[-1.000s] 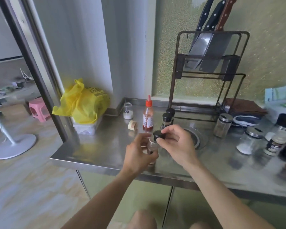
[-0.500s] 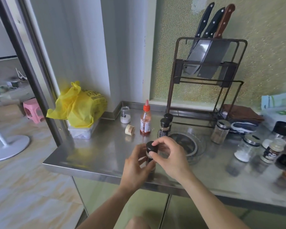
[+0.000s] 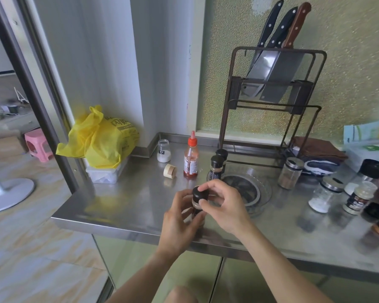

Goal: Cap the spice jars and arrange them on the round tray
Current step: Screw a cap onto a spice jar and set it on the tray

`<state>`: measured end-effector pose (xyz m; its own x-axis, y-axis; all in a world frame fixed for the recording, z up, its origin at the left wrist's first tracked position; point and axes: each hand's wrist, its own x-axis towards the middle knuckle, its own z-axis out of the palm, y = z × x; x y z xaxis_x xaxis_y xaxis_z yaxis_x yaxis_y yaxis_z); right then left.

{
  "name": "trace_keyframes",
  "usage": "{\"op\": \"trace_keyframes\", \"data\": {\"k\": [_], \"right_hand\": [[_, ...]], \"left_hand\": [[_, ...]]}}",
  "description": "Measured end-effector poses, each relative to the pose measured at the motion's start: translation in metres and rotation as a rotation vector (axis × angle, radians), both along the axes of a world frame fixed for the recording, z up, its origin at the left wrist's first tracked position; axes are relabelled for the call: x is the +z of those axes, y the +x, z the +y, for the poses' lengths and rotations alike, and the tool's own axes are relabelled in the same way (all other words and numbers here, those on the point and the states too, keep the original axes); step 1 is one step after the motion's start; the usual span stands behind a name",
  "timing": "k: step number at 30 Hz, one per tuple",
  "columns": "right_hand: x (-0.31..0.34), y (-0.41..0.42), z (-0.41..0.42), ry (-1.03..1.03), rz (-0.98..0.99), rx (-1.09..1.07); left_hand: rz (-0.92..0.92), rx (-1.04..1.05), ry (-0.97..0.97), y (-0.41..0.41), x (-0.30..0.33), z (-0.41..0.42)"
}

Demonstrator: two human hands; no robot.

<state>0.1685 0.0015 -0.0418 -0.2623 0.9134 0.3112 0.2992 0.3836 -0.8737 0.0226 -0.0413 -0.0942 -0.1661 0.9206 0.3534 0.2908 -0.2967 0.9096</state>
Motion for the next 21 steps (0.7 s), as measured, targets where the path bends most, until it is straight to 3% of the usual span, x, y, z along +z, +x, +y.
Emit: {"op": "trace_keyframes", "data": {"k": [5,21], "right_hand": [[-0.005,-0.006,-0.003,0.103,-0.018,-0.122],[0.000,-0.007,-0.012,0.240,-0.326,-0.132]], "left_hand": [[-0.015,-0.011,0.017,0.001,0.001,-0.001],[-0.034,0.008,-0.003,0.003,0.001,-0.002]]}}
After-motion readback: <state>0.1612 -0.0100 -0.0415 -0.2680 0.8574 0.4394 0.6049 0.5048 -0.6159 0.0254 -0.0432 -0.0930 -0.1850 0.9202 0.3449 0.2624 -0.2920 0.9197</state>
